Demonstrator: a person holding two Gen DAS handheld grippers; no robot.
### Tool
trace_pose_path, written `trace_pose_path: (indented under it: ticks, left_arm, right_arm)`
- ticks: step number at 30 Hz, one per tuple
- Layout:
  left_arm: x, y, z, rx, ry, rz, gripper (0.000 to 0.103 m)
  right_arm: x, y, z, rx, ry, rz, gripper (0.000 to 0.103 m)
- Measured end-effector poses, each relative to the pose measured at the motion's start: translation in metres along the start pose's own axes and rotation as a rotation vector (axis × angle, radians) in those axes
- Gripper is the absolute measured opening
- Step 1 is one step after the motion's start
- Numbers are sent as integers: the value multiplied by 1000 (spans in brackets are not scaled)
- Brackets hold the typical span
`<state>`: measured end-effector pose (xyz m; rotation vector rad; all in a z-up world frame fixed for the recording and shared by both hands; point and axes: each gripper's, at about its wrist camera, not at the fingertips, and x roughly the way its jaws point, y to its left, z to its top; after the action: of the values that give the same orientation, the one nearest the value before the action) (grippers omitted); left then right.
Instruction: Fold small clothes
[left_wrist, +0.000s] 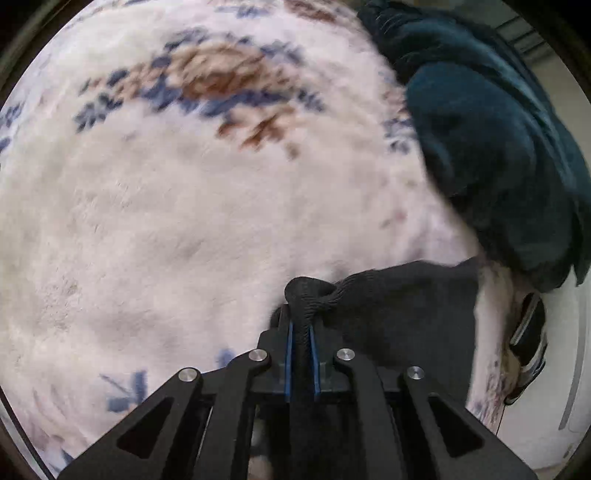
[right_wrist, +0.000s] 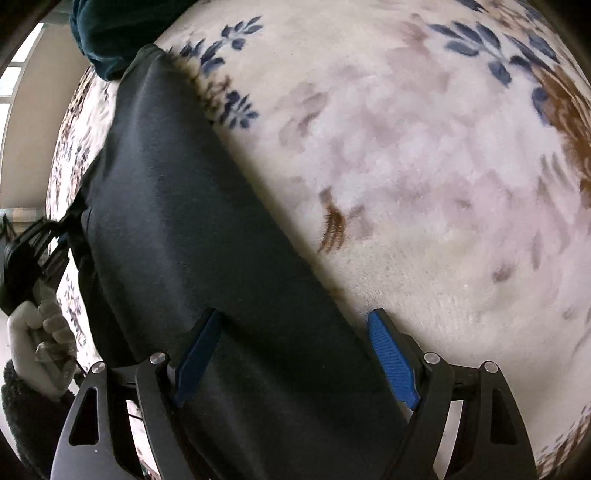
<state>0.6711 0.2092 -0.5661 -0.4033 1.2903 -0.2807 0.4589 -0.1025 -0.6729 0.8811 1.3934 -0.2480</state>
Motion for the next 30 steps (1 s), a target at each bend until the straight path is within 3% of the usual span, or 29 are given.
trace_pose_path:
  ticks: [2, 4, 9, 12, 14, 16, 19, 21, 26, 30]
  left_arm:
    - [-3, 2, 1, -13, 13, -23, 13]
    - [-16, -3, -2, -6, 11, 2, 31]
    - [-76, -1, -55, 5, -19, -138, 43]
    - [-80, -2, -106, -8, 61, -171, 43]
    - [-63, -5, -139, 12, 142, -125, 43]
    - [-49, -2, -158, 40, 147, -44, 42]
    - [-48, 21, -166, -23, 95, -46, 36]
    - [-48, 31, -164, -46, 103, -51, 37]
    - [-56, 14, -164, 12, 131, 0, 37]
    - [-74, -3, -188, 6, 154, -94, 37]
  right_arm:
    - [1, 1, -2, 1, 9, -9, 83]
    - [-1, 3, -2, -2, 19, -20, 83]
    - [-19, 10, -7, -5, 13, -4, 83]
    - [-27, 11, -16, -5, 15, 9, 83]
    - [-29, 9, -25, 4, 27, 7, 83]
    - [-28, 7, -34, 7, 45, 17, 83]
    - [-24, 3, -49, 1, 59, 6, 83]
    - [-24, -1, -56, -9, 53, -5, 84]
    - [-24, -3, -62, -56, 51, -33, 83]
    - [-30, -11, -69, -38, 66, -14, 83]
